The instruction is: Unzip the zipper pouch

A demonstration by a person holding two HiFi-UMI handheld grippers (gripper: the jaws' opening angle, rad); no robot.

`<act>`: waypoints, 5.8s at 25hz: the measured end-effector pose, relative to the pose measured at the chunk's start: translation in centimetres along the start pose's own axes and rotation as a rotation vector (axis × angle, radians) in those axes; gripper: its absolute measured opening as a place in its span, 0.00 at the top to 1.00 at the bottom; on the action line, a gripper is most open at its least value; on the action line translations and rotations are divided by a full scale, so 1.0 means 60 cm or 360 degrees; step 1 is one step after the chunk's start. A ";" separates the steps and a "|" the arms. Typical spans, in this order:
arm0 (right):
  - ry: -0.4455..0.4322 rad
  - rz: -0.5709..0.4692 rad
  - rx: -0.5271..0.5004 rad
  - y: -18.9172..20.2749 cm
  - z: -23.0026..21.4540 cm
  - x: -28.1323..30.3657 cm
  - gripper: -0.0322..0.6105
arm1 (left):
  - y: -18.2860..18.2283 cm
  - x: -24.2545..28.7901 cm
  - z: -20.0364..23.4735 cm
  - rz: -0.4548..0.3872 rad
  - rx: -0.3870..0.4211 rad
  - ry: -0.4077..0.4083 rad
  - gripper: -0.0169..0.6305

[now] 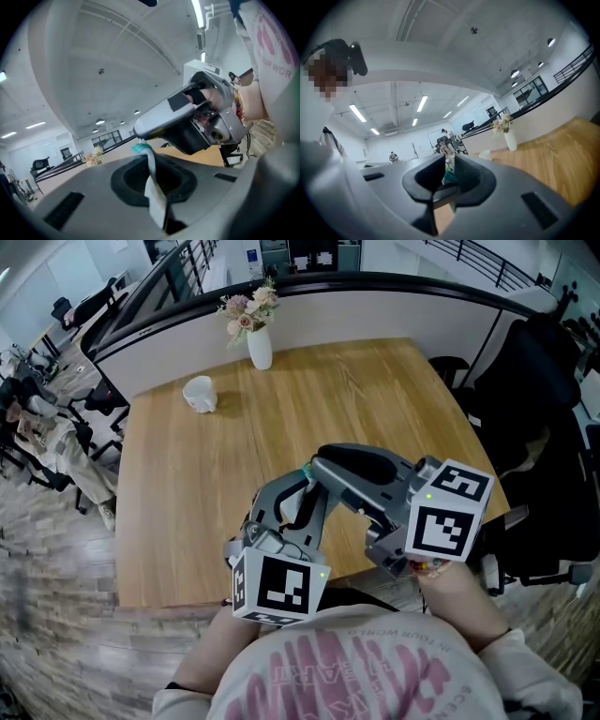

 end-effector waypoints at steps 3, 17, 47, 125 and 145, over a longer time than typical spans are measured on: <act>0.0042 0.0000 -0.0021 -0.001 -0.004 -0.001 0.90 | 0.001 -0.002 0.007 -0.0002 -0.0011 -0.0018 0.95; 0.0015 -0.0012 0.0053 0.003 -0.012 -0.007 0.95 | 0.010 -0.003 0.023 -0.0083 -0.0427 -0.0014 0.95; 0.0158 -0.0011 0.0164 0.021 -0.060 -0.033 0.95 | 0.002 0.003 0.018 -0.0189 -0.0560 0.0017 0.95; 0.0547 0.0227 0.0227 0.123 -0.153 -0.081 0.95 | -0.019 -0.030 0.027 -0.0313 -0.0732 0.0017 0.95; 0.0571 0.0239 0.0334 0.182 -0.138 -0.066 0.83 | 0.040 -0.083 0.061 -0.0298 -0.0956 -0.0039 0.95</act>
Point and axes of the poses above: the fingertips, and each gripper's own axes: x forward along the fingers, z to its left, y out of its underside, the point moved 5 cm from there along -x, backward along the fingers, and after that the axes turned 2 degrees about x, right-handed, at the moved point
